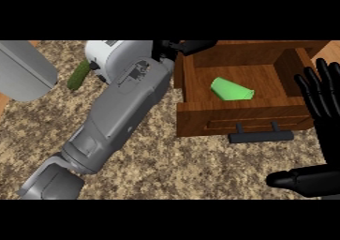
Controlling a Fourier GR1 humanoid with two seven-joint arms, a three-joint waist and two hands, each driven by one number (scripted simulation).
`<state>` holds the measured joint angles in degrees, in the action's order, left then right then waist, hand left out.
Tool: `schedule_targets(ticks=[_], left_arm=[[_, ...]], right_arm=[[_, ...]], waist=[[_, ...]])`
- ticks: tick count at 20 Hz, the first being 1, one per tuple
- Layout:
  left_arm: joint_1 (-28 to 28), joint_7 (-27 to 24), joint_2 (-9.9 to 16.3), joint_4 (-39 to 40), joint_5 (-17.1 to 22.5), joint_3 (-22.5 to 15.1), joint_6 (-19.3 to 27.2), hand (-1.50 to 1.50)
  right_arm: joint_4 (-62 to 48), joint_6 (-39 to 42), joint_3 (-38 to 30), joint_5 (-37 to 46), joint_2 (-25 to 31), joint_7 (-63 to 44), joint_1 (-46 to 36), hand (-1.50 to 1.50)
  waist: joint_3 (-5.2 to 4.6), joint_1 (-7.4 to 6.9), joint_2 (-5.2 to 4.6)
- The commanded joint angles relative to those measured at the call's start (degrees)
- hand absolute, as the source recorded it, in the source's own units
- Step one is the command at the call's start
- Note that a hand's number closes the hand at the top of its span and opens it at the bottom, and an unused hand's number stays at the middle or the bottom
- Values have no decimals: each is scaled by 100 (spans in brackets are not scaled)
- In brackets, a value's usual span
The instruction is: Pick up the cup, place it into the drawer and close the drawer
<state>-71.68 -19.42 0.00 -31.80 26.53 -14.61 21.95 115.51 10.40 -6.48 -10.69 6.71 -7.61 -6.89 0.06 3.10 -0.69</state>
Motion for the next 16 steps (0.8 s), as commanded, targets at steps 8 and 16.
schedule_targets(ticks=[8,16], left_arm=[[-305,-103,0,719,705,-1193,329,150],[-507,266,0,1006,577,-1988,615,-150]], right_arm=[[-50,53,227,67,-181,217,127,-150],[-109,116,243,-49,-92,49,-151,-150]], waist=[[4,251,-37],[7,325,-55]])
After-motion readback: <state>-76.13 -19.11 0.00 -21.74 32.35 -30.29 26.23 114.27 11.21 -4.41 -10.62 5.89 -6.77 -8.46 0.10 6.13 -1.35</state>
